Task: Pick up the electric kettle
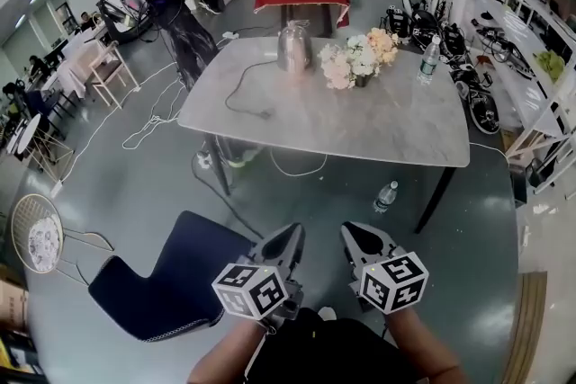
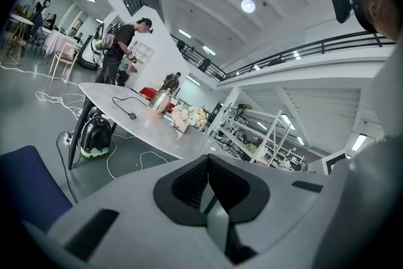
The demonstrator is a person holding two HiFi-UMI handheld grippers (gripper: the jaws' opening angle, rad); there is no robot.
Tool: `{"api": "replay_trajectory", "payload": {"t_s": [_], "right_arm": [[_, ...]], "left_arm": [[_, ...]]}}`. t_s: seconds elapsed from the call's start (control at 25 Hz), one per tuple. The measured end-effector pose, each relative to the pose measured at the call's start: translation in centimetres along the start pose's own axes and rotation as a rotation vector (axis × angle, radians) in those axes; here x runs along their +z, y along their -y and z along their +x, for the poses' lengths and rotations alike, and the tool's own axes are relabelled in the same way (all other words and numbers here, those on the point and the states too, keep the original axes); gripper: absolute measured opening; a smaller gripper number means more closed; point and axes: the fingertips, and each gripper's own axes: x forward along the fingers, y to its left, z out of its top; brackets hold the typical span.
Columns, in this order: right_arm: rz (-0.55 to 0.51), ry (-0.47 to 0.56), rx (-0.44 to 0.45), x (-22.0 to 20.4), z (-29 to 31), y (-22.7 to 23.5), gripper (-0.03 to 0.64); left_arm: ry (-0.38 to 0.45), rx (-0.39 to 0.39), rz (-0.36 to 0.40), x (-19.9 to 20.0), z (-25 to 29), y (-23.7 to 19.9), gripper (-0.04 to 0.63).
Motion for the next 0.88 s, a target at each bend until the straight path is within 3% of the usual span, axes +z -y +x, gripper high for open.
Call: {"api": "replay_trajectory", "payload": {"t_s": [0.32,0.88], "right_arm": [[-0.007,-0.006,0.001,0.4,1.7,0.9,0.008],[-0.019,-0.019,-0.020,3.8,9.2,3.4,0.008]], "left_arm": [[-0.013,0.024,0.010,0.7,1.8,-1.5,0.006],[-0.022,-0.010,0.005,5.3,7.8,-6.1,0.006]]}}
